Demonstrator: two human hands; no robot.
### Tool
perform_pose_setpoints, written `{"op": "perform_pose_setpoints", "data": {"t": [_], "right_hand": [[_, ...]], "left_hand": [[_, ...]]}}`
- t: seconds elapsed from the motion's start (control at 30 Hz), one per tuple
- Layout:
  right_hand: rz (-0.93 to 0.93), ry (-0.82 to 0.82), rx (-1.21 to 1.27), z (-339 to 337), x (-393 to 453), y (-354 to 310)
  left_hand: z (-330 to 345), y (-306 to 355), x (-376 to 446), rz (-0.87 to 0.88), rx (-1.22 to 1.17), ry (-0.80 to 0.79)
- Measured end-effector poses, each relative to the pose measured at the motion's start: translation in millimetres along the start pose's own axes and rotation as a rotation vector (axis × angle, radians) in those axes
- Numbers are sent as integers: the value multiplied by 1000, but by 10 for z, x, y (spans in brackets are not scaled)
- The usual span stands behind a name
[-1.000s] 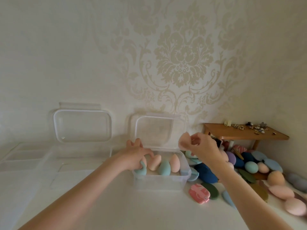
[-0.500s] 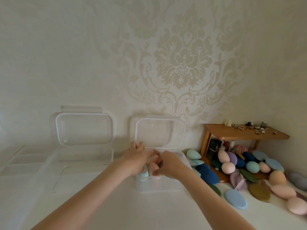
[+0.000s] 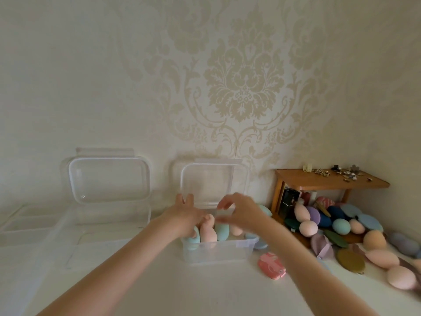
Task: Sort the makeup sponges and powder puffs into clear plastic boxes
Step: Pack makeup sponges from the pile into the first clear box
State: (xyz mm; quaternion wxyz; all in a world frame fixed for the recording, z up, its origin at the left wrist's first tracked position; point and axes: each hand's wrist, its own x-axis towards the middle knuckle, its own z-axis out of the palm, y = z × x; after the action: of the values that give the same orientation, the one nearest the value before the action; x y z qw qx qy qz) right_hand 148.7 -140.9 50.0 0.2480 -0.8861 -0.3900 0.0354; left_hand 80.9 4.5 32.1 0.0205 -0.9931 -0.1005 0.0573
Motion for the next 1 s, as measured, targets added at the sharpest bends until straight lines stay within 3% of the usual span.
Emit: {"op": "perform_pose_setpoints", "data": {"t": [0.07,0.13,0.23,0.3,0.4,0.5,0.57,0.63,0.73,0.83,1.0], "right_hand": [[49,121,21,-313,-35,121],[171,163,-107,-528,-48,352],[318,-81,-447,-535,-129,704],[329,-221,-530,-406,-207,868],[313,-182,-408,-293,-310,993],[272,-14,-327,-382,-293,982],[198,141,-201,-520,-257,811],[62,173,-26,-613,-199,565],[-60,-61,0,-535,-124,243],[-39,-305,-105,-286,-21,146],[58,-345,-188,2,61,156]], "left_hand": [[0,15,12,-14,18,-7],[-13,60,10,-29,21,-8],[-22,125,-2,-46,-16,14],[-29,134,-10,-49,-79,16],[-31,102,-11,-41,-53,3],[-24,74,3,-31,-27,-5],[-19,72,6,-25,-26,-5],[-19,73,4,-22,-27,-2],[-21,77,1,-21,-23,-12],[-27,87,-7,-26,16,-18],[-7,57,-3,-15,18,-7]]}}
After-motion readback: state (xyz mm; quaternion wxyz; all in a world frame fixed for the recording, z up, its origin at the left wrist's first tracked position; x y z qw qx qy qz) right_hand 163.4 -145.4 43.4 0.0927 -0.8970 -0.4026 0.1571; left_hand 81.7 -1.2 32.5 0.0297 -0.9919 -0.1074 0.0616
